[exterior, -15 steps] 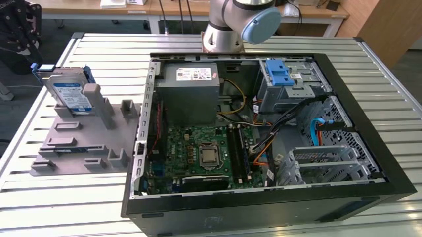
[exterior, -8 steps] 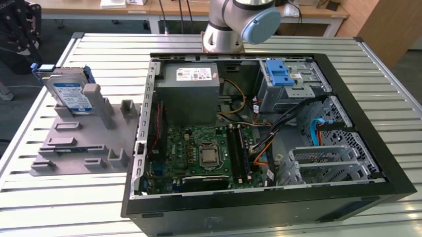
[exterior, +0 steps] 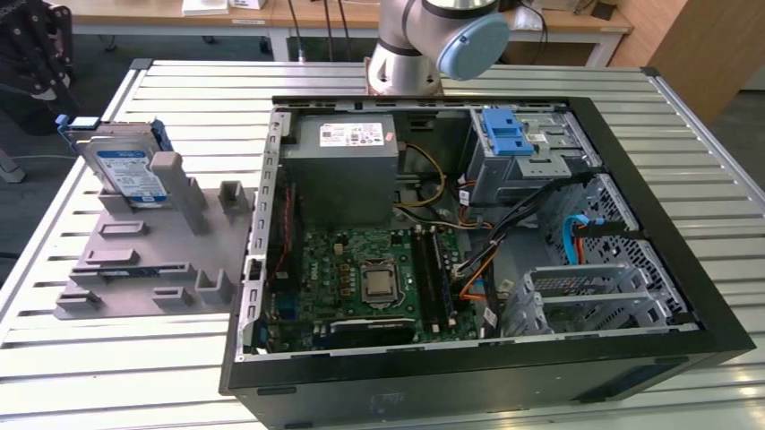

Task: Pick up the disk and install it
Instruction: 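Pick up the disk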

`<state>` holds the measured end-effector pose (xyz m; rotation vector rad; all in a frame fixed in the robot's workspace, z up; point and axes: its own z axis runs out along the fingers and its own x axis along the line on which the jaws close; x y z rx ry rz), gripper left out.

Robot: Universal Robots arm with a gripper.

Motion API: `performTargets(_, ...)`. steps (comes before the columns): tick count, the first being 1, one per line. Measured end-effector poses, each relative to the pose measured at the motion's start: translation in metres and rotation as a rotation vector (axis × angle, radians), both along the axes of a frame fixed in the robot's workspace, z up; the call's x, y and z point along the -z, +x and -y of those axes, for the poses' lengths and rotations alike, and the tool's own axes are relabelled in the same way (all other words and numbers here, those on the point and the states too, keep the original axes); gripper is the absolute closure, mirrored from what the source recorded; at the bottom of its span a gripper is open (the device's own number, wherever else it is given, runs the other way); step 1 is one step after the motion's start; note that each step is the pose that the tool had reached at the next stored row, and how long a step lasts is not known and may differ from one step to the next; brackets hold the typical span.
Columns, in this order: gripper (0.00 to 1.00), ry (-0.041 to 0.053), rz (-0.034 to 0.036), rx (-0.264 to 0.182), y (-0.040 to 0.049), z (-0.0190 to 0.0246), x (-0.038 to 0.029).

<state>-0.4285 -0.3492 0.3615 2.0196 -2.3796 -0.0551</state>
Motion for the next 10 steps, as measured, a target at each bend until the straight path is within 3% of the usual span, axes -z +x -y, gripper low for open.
performTargets(5, 0.89, 0.0040, 0.0001, -0.066, 0.0000, 0.0000, 0.0002)
performTargets(10, 0.89, 0.0040, 0.0000, -0.082, 0.0000, -0.0006, 0.0002)
